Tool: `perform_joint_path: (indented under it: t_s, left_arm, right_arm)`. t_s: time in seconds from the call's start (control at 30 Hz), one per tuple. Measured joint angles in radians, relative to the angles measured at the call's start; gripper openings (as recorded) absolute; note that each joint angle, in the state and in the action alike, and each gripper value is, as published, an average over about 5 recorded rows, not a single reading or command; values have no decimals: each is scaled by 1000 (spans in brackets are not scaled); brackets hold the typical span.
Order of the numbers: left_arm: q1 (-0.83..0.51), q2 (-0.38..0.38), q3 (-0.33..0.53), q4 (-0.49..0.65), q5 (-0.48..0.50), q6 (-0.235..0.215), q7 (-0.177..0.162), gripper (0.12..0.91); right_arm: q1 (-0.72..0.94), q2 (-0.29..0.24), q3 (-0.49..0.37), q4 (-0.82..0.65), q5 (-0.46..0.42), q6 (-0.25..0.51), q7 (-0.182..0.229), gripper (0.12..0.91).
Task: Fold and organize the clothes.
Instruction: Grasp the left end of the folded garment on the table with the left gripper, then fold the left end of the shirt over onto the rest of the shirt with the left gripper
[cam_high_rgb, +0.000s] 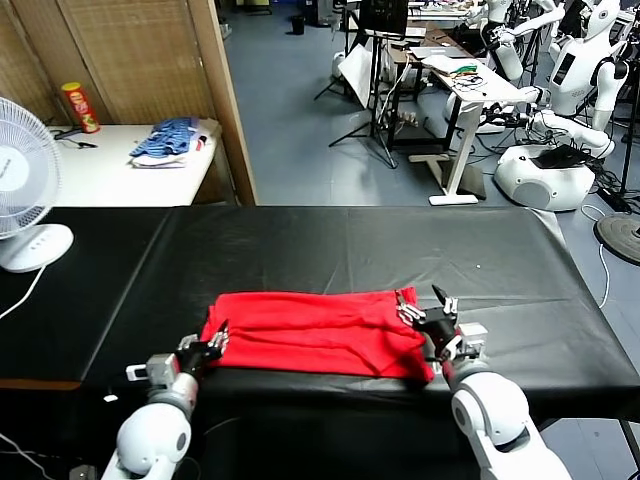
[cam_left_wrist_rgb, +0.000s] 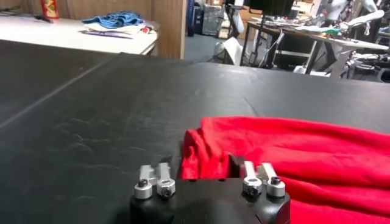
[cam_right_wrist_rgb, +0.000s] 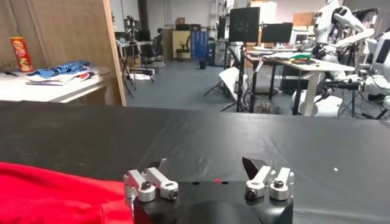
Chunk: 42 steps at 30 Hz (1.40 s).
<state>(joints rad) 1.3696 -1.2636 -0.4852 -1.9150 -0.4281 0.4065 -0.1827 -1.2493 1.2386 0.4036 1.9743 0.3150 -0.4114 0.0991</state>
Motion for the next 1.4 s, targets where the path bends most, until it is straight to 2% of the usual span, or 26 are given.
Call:
perform_joint_path:
  t_s: [0.07,0.13,0.33,0.53,0.7,0.8,0.93,1.07,1.2,1.3,1.4]
  left_arm:
    - [-3,-1,2,1,19,0,0,198]
    - [-6,3,3,4,43,-1,1,167]
    - [-12,52,-18,31,166,-30,12,171]
    - [-9,181,-76,71,231,-64,19,171]
    - [-4,303,-121,86,238,-71,19,171]
    - [-1,327,-120,60,208,-56,6,171]
    - [-10,301,-85,-17,139,-14,-15,171]
    - [-37,242,-7,-112,33,44,-40,171]
    - [-77,172,84,-182,-106,98,-87,171]
    - [-109,120,144,-204,-188,118,-114,171]
    - [-137,69,195,-207,-229,126,-133,171]
  right_arm:
    - [-2,4,0,2,-2,0,-1,798]
    - [-3,7,1,7,-4,-1,-1,798]
    - [-14,10,16,31,-3,-12,4,798]
    - [-31,17,21,52,-8,-14,6,798]
    - [-45,32,17,60,-22,-15,7,798]
    - [-52,37,18,65,-31,-16,8,798]
    - [-65,39,26,73,-42,-17,10,798]
    - [-81,45,40,81,-53,-18,12,798]
    - [-91,53,51,83,-58,-19,13,798]
    - [-92,59,54,81,-62,-19,14,798]
    - [-90,65,53,78,-66,-20,15,798]
